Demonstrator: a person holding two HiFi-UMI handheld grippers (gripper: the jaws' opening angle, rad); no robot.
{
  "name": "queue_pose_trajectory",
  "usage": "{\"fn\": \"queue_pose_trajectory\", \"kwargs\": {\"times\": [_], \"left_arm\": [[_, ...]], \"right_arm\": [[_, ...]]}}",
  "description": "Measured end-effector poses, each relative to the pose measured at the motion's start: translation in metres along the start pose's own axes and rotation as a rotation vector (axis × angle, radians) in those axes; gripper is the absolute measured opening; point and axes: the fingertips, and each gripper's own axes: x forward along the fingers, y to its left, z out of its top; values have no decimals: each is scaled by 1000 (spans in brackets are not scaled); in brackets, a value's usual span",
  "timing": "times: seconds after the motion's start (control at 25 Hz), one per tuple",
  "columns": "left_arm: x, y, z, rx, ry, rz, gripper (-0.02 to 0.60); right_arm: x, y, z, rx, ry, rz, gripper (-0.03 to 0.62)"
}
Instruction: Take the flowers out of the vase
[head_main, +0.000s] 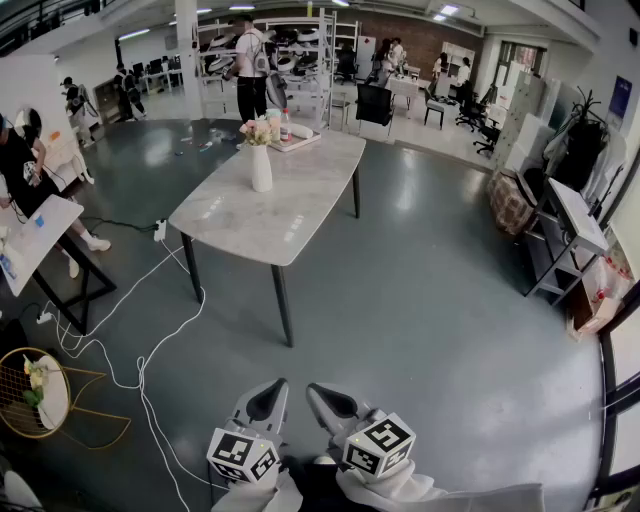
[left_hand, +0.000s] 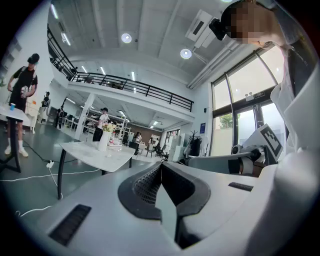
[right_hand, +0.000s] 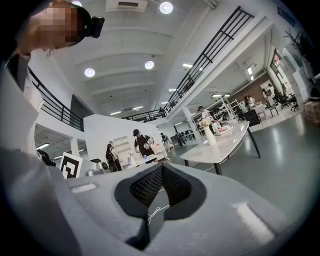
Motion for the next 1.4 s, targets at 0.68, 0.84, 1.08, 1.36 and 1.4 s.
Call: {"fn": "queue_pose_trajectory", "kwargs": {"times": [0.68,0.84,1.08,1.36,1.4], "left_arm": [[4,-17,-21,-47,35,23,2],[12,-11,-22,-49,36,24,2],[27,9,-16,-56,36,29,2],[60,46,3,-57,27,34,3],[66,52,6,-58,25,36,2]], "right_arm": [[-22,-18,-6,36,30,2,-2],[-11,-24,-8,42,33,13,-2],[16,-37,-1,52,38,10,-2],[61,-57,15,57,48,28,-2],[68,-62,17,58,51,31,-2]]}}
